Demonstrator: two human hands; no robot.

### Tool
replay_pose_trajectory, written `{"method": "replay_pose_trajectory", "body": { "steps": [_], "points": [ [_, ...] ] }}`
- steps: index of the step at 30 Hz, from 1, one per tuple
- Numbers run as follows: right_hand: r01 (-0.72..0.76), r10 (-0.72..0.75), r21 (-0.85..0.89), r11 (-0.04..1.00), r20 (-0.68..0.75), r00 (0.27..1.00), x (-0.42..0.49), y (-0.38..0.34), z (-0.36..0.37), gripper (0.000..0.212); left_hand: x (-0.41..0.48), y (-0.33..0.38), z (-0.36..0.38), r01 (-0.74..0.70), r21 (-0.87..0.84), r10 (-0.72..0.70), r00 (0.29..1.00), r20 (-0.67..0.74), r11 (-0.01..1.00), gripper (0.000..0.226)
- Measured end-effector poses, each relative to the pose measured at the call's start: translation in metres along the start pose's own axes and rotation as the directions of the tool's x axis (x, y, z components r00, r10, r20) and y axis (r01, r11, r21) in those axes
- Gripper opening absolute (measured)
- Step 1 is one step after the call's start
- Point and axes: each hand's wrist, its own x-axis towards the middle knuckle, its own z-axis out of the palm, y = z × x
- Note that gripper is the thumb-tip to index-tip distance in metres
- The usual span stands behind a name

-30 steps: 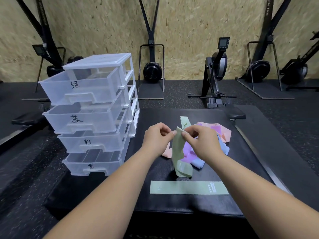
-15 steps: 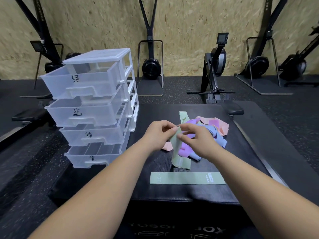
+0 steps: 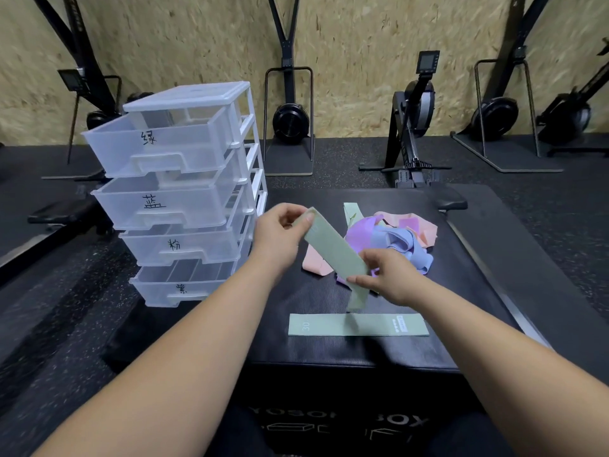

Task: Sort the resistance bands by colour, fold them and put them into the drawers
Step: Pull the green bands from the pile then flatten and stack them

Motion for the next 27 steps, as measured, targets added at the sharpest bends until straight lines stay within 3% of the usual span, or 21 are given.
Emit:
{"method": "replay_pose_trajectory", "body": {
  "steps": [5, 14, 18, 25, 27],
  "points": [
    [-0.08, 0.08, -0.002, 0.997, 0.005, 0.997, -0.017, 0.039, -0.012, 0.033, -0.012, -0.038, -0.02, 0.135, 0.067, -0.131, 0.989, -0.067, 0.989, 0.004],
    [-0.255, 0.255, -0.013, 0.967, 0.035, 0.966, -0.047, 0.104, -0.024, 0.02, -0.062, -0.107, -0.02, 0.351, 0.314, -0.348, 0.935, -0.068, 0.882, 0.01],
    [-0.307, 0.306, -0.016, 0.952, -0.021, 0.952, -0.057, 0.119, -0.014, 0.023, -0.077, -0.124, -0.023, 0.314, 0.462, -0.349, 0.937, -0.011, 0.829, 0.013],
    [-0.355, 0.345, -0.007, 0.935, -0.216, 0.913, -0.071, 0.112, 0.018, 0.03, -0.098, -0.148, -0.021, 0.125, 0.666, -0.23, 0.971, 0.072, 0.735, 0.012],
    [-0.342, 0.31, -0.078, 0.936, -0.274, 0.911, -0.076, 0.115, 0.031, 0.035, -0.102, -0.15, -0.018, 0.079, 0.706, -0.187, 0.979, 0.077, 0.704, 0.013]
  ]
}}
